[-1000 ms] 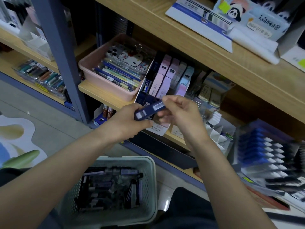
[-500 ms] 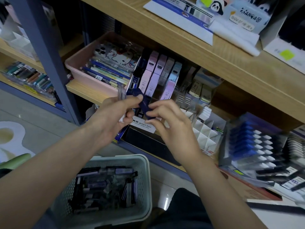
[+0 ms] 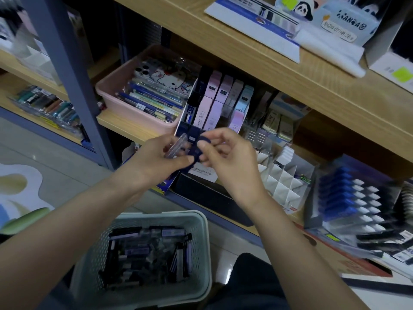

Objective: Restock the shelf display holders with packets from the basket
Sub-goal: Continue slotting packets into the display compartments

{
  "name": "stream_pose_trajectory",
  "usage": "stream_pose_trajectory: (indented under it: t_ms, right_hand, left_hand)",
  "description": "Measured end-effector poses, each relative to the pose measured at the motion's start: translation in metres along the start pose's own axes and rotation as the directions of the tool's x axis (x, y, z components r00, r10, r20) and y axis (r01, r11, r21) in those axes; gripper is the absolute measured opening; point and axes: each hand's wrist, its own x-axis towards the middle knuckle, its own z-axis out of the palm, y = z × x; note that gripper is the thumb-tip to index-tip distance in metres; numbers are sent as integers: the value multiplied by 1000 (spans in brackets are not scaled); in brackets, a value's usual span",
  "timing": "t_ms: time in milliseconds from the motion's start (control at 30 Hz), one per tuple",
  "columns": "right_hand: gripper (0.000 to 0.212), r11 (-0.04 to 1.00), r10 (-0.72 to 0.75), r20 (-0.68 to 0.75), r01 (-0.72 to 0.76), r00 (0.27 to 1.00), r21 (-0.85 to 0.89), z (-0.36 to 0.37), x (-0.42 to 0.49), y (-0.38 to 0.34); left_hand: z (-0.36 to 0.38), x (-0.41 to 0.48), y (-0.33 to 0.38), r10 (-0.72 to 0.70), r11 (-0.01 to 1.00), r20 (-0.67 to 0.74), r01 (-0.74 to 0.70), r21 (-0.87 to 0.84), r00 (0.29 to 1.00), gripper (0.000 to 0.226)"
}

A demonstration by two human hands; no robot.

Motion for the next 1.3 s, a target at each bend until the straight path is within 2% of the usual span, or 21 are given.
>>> stream_pose_trajectory:
  t_ms: [100, 167, 267, 400, 533, 633, 700, 767, 833, 867, 933, 1000, 1067, 1167, 1300]
  right_hand:
    - [9, 994, -101, -153, 92, 983, -65, 8, 10, -1]
    - [9, 985, -133, -191, 109, 972, -131, 13, 18, 3]
    - [10, 975, -148, -172, 114, 974, -191, 22, 27, 10]
    - [11, 938, -161, -91, 123, 983, -325, 31, 35, 17]
    - [16, 779, -216, 22, 186, 976, -599, 37, 37, 22]
    - [21, 673, -253, 13, 185, 967, -716, 39, 40, 21]
    - [26, 664, -239, -20, 149, 971, -733, 39, 42, 20]
    - [28, 670, -217, -28, 128, 976, -731, 39, 45, 21]
    - [25, 705, -220, -27, 140, 975, -695, 39, 45, 22]
    - [21, 754, -223, -44, 144, 974, -641, 39, 45, 21]
    - [11, 889, -185, -112, 118, 976, -442, 39, 43, 14]
    - [21, 984, -49, -120, 27, 992, -178, 38, 38, 3]
    - [28, 997, 72, -2, -72, 997, 14, 34, 30, -8]
    - [14, 992, 87, 177, -101, 980, 73, 28, 16, -12]
    - [9, 980, 124, 161, -146, 979, 134, 13, 8, -9]
  left_hand:
    - [-12, 6, -3, -95, 995, -86, 93, -23, 992, 23]
    - [-16, 8, -3, -132, 988, -120, 121, -96, 984, 19]
    - [-21, 7, -2, -144, 978, -143, 120, -168, 979, 7]
    - [-27, 7, -1, -112, 978, -159, 81, -192, 981, 12]
    - [-30, 5, -1, -58, 984, -134, 34, -176, 989, 10]
    - [-31, 5, -4, -46, 985, -118, 25, -169, 992, 11]
    - [-31, 5, -6, -52, 987, -112, 33, -159, 992, 20]
    - [-30, 5, -6, -52, 986, -100, 35, -164, 994, 20]
    - [-30, 6, -5, -65, 983, -92, 47, -179, 994, 15]
    - [-30, 6, -4, -85, 976, -90, 65, -208, 992, 17]
    - [-29, 10, -2, -124, 959, -70, 101, -266, 990, 19]
    - [-27, 13, 0, -129, 963, -35, 116, -245, 991, 18]
    - [-25, 14, 1, -117, 970, -10, 113, -215, 993, 19]
    - [-21, 10, -5, -70, 986, -18, 67, -151, 997, 21]
    - [-15, 4, -4, 57, 993, -55, -63, -103, 997, 19]
